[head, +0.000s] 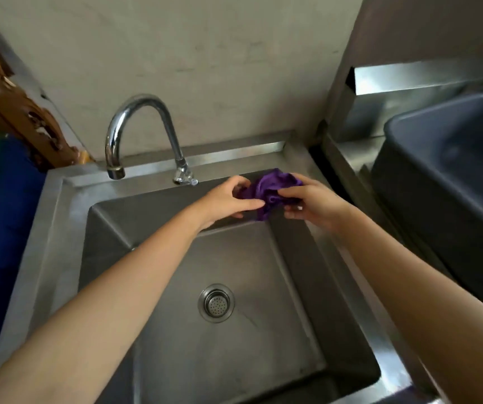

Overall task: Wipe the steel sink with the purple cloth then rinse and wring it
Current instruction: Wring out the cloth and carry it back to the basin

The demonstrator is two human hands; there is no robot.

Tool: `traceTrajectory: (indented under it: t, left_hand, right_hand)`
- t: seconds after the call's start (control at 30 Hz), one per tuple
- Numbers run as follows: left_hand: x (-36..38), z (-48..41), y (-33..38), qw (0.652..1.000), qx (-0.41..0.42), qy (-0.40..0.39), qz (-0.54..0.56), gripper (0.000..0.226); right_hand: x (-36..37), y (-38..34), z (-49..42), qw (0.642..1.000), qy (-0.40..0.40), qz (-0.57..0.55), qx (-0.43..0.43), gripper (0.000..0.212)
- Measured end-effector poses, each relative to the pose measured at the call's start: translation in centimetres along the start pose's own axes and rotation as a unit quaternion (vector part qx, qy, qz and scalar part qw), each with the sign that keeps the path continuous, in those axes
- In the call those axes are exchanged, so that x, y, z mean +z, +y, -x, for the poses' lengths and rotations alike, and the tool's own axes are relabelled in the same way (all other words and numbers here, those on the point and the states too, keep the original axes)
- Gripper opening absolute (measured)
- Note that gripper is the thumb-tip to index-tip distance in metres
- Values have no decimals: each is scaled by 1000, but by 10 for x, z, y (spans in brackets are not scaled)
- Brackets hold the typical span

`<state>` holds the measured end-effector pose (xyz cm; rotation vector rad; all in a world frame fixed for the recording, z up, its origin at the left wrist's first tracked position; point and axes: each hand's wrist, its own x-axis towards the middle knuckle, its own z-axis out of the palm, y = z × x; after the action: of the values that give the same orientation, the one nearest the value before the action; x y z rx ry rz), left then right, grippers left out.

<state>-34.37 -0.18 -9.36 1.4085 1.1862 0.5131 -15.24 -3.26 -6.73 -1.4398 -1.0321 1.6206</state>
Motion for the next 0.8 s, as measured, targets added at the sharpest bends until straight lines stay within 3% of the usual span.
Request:
traceTrajectory:
  t: [0.13, 0.23, 0.3, 0.5, 0.67, 0.8]
  left_hand:
    - [13, 11, 40, 995, 40, -64, -65, 50]
    - [23, 25, 70, 987, 69, -98, -110, 29]
    - [33, 38, 92, 985, 103, -74, -118, 17]
    - [81, 86, 156, 986, 164, 8, -18, 24]
    - [121, 127, 200, 974, 222, -37, 9, 23]
    - [144, 151, 234, 969, 223, -90, 58, 22]
  right_hand:
    - [-19, -25, 37, 1000, -1, -19, -11, 36]
    - [-34, -34, 68, 1000, 14, -22, -18, 43]
    - [-46, -37, 93, 999, 29, -17, -29, 48]
    - [-71, -54, 192, 994, -20, 83, -69, 30]
    - [-85, -81, 252, 979, 74, 144, -121, 47]
    - [-101, -97, 288, 978, 97, 132, -131, 33]
